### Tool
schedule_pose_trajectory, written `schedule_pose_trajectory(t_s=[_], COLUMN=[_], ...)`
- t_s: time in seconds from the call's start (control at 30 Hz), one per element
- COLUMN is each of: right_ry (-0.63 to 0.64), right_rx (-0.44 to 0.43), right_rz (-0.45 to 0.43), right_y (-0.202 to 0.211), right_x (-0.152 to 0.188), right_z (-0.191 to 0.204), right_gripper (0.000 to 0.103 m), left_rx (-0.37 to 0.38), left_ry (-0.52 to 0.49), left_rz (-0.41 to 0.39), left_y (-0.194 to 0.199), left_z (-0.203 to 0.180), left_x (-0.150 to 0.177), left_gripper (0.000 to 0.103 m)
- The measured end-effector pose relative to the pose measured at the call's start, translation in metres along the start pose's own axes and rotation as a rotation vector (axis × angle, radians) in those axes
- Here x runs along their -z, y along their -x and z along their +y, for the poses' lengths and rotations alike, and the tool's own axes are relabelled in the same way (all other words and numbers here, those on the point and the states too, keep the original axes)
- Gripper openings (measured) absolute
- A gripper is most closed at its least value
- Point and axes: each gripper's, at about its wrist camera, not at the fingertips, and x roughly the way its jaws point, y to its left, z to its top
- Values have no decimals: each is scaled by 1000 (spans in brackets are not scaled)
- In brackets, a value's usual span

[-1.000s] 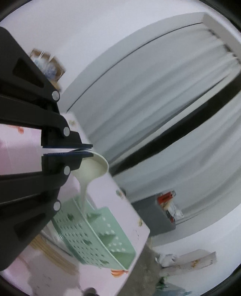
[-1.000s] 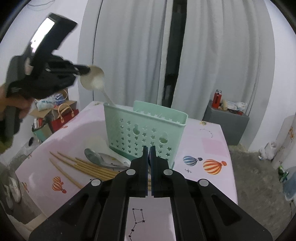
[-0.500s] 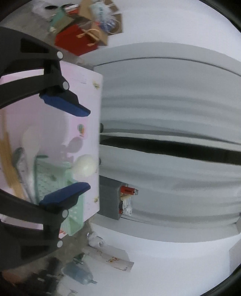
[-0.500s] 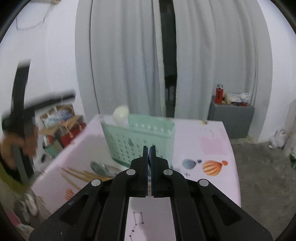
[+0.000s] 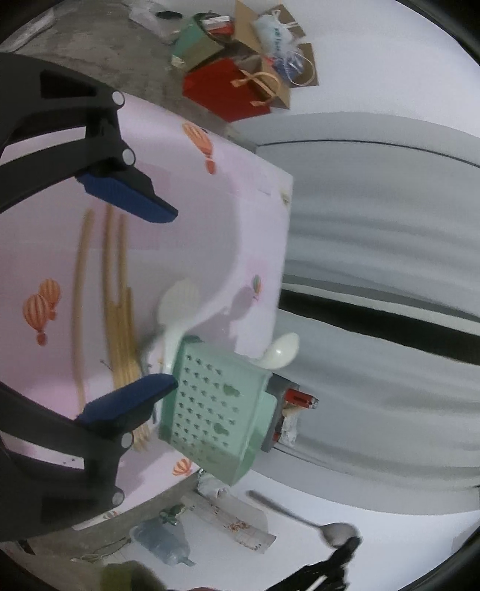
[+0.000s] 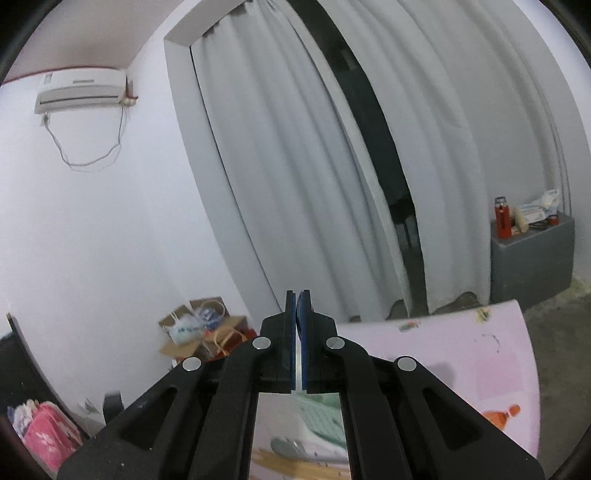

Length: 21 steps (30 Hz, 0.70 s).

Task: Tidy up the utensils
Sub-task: 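Insert the grey spoon into the green holder and open the right tool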

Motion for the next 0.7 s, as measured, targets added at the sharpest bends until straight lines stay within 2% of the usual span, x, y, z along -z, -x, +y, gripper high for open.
schedule_pose_trajectory(t_s=[0.2, 0.4, 0.53, 0.6, 0.7], right_ry=[-28, -106, -130, -109, -98], right_rx=[0, 48, 112, 156, 221], right_rz=[23, 112, 163, 156, 132], right_y=[-31, -51, -36, -21, 0], right_x=[4, 44, 75, 83, 87], right_z=[-12, -45, -64, -64, -61], right_gripper=[0, 1, 6, 13, 18], left_rx=[-7, -25, -29, -32, -32], left_ry=[46, 68, 65, 70, 80], left_rz=[5, -5, 0, 11, 17], left_y=[5, 2, -1, -4, -7], left_z=[11, 17, 19, 20, 20], left_x=[15, 21, 22, 22, 24], left_gripper=[89, 93, 94, 95, 95])
